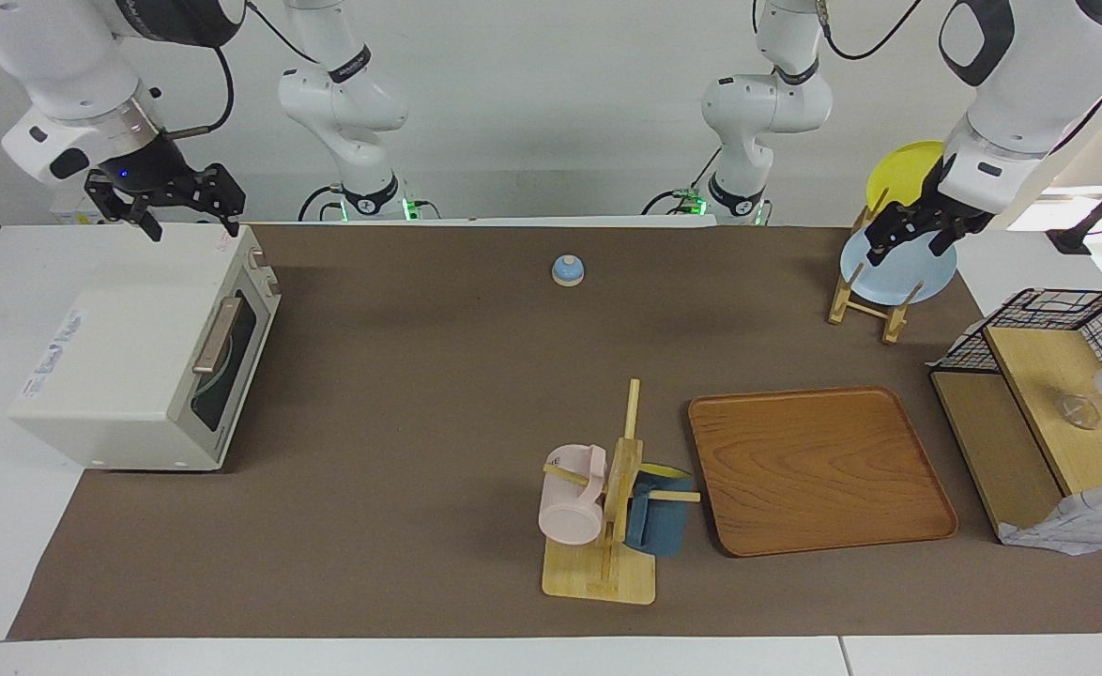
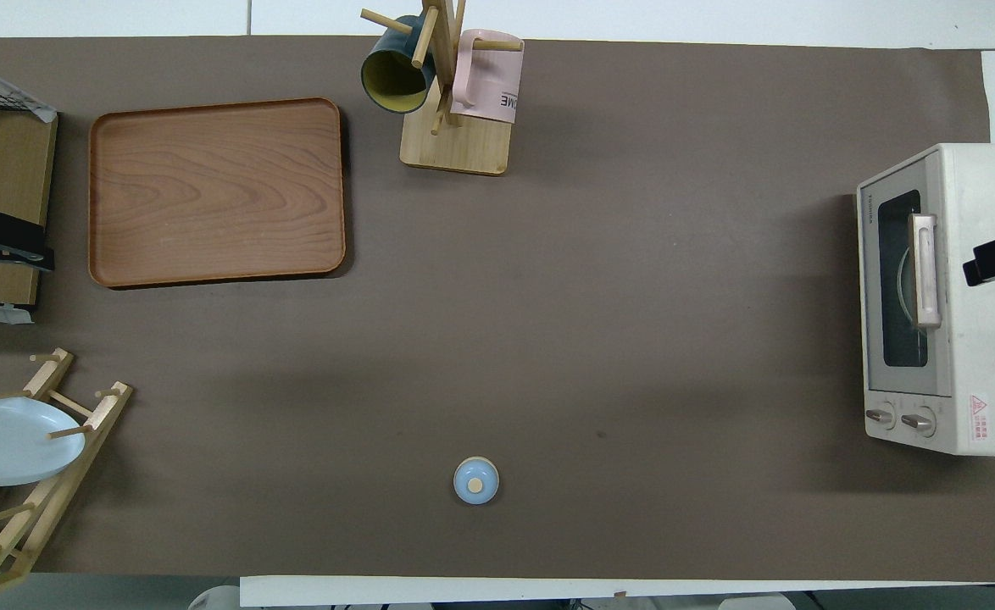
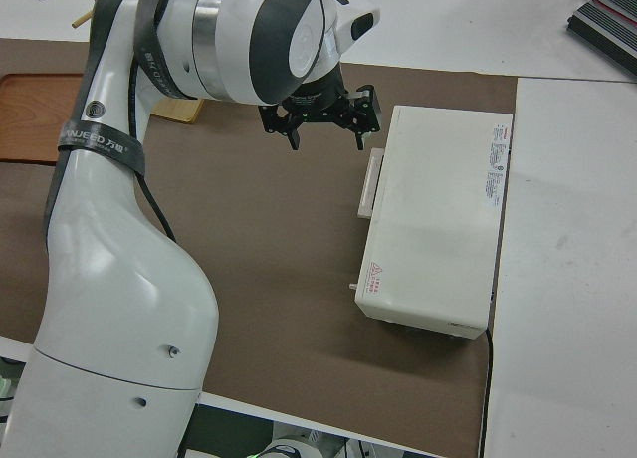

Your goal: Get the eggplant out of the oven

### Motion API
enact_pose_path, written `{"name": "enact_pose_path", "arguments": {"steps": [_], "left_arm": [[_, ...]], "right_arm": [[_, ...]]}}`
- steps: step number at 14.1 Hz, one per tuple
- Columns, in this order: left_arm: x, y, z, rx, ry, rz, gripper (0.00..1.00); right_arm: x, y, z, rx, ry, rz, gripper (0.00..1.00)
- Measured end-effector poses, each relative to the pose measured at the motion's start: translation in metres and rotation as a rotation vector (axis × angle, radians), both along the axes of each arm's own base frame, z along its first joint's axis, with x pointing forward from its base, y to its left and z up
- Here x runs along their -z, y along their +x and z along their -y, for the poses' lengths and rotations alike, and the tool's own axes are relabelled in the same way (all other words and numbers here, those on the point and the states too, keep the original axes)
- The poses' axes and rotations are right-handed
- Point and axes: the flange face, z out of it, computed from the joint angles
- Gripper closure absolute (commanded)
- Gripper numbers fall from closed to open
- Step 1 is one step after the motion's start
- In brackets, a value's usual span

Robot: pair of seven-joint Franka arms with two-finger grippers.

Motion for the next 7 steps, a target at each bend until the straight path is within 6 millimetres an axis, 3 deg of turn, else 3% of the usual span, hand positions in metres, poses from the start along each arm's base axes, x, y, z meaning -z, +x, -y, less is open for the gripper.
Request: {"name": "enact_pose_path", "arguments": {"steps": [4, 7], "left_arm": [[-0.009, -0.003, 0.0, -0.017, -0.007, 0.005, 0.0], [-0.014, -0.006, 0.0, -0.02, -0.009, 0.007, 0.0]], "right_arm": [[0.0, 0.0, 0.001, 0.002, -0.001, 0.0, 0.01], [0.004, 0.0, 0.003, -0.089, 0.01, -0.006, 0.88]]}}
